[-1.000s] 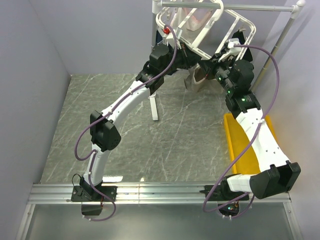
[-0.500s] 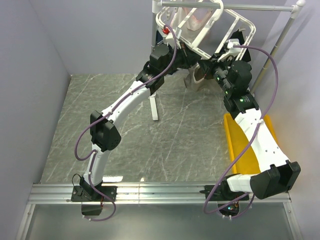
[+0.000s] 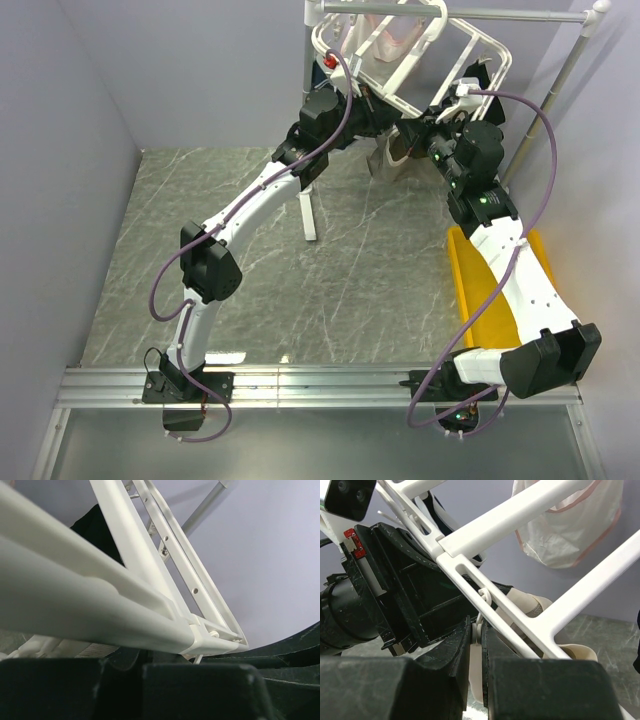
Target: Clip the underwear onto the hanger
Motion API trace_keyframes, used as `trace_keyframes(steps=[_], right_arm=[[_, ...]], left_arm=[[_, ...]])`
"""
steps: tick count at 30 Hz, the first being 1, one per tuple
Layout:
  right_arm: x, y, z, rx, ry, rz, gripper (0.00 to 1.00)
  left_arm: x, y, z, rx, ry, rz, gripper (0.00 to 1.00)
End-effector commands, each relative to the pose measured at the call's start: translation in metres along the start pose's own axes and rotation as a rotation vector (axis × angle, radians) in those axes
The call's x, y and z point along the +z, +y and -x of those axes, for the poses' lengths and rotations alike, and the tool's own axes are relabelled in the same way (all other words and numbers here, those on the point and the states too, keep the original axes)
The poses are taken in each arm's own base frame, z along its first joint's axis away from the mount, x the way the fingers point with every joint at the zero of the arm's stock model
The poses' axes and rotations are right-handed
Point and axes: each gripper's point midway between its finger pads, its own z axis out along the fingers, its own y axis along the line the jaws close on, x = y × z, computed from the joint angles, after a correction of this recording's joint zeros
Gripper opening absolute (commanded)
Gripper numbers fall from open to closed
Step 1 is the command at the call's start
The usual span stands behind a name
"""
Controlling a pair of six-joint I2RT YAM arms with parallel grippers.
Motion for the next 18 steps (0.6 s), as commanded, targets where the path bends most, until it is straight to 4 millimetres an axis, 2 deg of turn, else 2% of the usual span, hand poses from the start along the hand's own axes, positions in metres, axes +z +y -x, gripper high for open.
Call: trace_keyframes(steps=[1,18], right_arm=[[-0.007,0.041,-0.055,0.029,0.208,0.177,0.00],[-0.011,0.062,-0.067,0.039,0.282,0.306,0.00]], left_arm=[[-0.007,-0.065,0.050,0.009,-0.155,-0.159,0.01],[-0.007,-0.070,0.049,0.000,-0.154,-0.176,0.00]])
